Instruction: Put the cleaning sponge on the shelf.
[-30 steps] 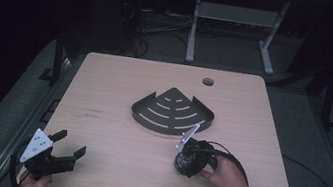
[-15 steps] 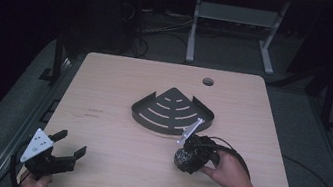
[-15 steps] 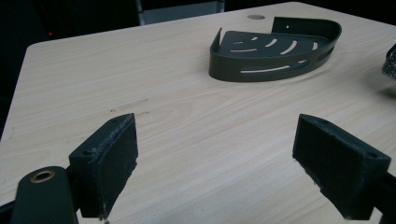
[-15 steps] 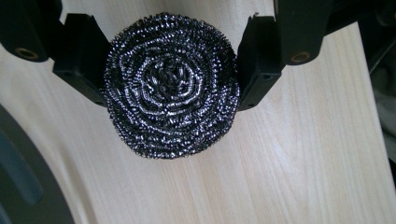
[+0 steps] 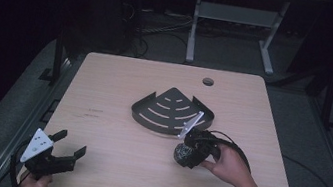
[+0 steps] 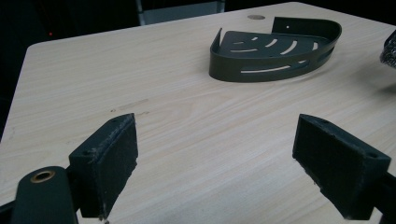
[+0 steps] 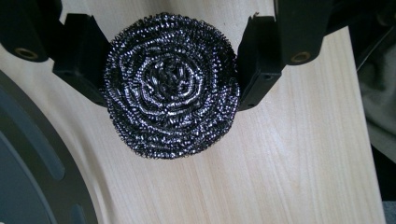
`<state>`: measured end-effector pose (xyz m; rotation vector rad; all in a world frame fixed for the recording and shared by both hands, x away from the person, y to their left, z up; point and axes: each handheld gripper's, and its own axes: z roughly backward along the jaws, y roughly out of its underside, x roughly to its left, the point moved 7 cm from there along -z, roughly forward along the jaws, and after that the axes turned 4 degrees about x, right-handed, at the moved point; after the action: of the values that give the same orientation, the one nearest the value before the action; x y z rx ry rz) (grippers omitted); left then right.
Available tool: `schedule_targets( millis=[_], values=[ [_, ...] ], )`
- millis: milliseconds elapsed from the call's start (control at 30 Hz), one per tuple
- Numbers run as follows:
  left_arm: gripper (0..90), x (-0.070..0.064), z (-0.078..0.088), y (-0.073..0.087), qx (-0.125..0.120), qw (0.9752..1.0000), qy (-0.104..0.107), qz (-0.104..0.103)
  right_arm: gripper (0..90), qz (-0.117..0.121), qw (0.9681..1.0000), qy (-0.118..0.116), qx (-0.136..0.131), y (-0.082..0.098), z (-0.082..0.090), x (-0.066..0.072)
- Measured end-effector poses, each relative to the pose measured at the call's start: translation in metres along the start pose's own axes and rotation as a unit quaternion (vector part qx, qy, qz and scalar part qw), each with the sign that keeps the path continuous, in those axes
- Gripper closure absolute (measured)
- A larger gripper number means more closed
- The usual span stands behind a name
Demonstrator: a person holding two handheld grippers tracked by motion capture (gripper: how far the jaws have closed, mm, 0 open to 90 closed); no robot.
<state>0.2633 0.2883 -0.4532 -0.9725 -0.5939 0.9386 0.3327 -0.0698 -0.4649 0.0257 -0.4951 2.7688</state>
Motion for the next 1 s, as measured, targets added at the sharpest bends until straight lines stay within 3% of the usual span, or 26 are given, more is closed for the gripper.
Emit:
schedule_targets(
  millis=[500,1000],
  values=[
    [13.3,0.0,0.0,0.0,-0.001,1.0,0.001,0.0,33.5,0.001,0.9999,-0.003,-0.014,-0.009,0.012,-0.008],
    [13.3,-0.001,0.001,-0.001,-0.002,1.0,0.002,0.0,33.4,-0.002,1.0,-0.002,-0.007,-0.019,0.022,-0.018]
  ],
)
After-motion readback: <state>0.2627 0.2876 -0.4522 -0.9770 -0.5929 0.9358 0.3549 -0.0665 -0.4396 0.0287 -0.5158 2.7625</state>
